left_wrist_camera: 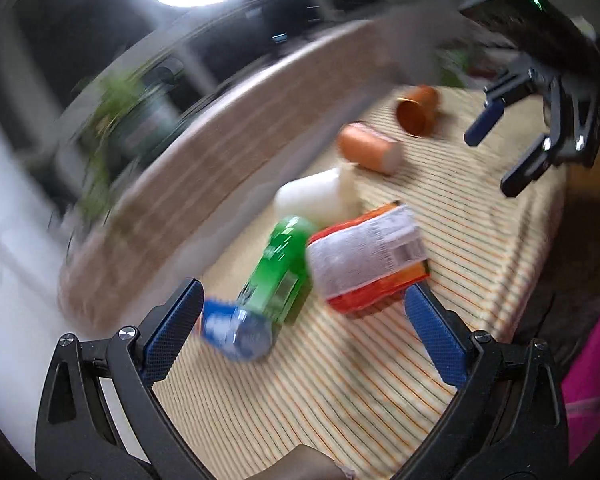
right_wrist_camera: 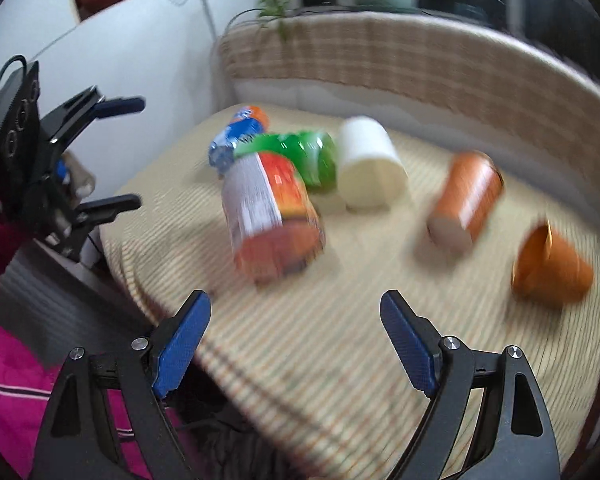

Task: Flip cup upright
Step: 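Grasp the lying cup with the left tool while the right tool withdraws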

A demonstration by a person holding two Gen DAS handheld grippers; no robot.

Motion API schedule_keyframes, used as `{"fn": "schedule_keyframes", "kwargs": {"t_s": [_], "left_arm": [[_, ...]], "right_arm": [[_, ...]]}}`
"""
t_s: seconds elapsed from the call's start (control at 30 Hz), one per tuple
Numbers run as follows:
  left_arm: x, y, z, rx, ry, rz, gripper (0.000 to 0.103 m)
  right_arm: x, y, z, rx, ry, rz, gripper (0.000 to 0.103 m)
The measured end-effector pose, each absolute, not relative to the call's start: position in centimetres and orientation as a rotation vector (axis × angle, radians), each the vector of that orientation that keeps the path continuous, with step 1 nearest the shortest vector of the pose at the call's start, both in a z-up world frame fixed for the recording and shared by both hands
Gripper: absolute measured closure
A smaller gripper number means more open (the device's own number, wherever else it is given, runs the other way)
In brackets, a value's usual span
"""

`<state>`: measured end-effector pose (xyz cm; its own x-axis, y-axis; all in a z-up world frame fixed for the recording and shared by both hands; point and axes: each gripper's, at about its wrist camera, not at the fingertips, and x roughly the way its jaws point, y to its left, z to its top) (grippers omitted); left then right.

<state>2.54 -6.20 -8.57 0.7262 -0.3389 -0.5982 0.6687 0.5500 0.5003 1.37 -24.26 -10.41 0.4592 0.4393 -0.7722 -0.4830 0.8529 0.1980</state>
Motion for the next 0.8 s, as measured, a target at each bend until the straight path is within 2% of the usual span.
{"fn": "schedule_keyframes", "kwargs": {"t_s": [0.43,0.8], "left_arm": [[3.2,-12.1,-13.5,1.216,0.439,-0.831,0.000],[5.8,-14.6,-15.8,1.357,0.453,-0.900,0.000]], "right_arm": [[-4.7,-30.4,-12.3,0.175,0.946,0.352,0.016],[-3.5,-32.1,-13.5,0.274,0.952,0.343,0.016]]}}
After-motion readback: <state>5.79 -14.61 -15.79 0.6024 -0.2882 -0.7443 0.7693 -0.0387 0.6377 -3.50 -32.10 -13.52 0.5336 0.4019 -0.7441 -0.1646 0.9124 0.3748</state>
